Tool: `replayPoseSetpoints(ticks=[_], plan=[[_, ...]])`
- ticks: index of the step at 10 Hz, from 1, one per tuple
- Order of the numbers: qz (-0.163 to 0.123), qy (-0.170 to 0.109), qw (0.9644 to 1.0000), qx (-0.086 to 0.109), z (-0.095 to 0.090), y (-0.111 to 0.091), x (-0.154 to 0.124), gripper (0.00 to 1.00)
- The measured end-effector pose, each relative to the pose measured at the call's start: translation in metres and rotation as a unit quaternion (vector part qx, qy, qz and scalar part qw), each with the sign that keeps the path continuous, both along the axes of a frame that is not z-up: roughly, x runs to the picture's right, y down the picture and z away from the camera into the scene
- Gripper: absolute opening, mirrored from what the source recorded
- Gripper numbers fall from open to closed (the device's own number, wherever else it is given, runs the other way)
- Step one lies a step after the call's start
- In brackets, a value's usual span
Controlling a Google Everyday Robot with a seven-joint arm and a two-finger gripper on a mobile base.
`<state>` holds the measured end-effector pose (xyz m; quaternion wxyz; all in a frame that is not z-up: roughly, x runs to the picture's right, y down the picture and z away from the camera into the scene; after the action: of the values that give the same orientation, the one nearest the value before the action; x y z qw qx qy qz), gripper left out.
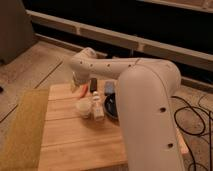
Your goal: Place the pepper on the white sponge
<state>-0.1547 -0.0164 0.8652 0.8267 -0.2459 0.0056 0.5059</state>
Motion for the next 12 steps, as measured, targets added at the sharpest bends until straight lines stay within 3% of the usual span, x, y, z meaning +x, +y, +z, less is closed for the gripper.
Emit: replayPoseSetpoints(ticks=[2,4,6,8,10,12], plan=[[0.022,-0.025,0.9989,0.033,0.007,-0.017,-0.012,0.65],[0.021,-0.072,0.9928,0.094,0.007,-0.029,-0.042,0.65],[0.004,-0.103,0.9862,0.13,0.004,-0.028,-0.059,0.65],[-0.001,-0.113,0.9838,0.139,0.002,-0.028,-0.065,0.65],[0.002,-0.108,0.9846,0.138,0.003,-0.027,-0.064,0.65],[0.025,-0.089,0.9874,0.129,0.008,-0.025,-0.059,0.65]])
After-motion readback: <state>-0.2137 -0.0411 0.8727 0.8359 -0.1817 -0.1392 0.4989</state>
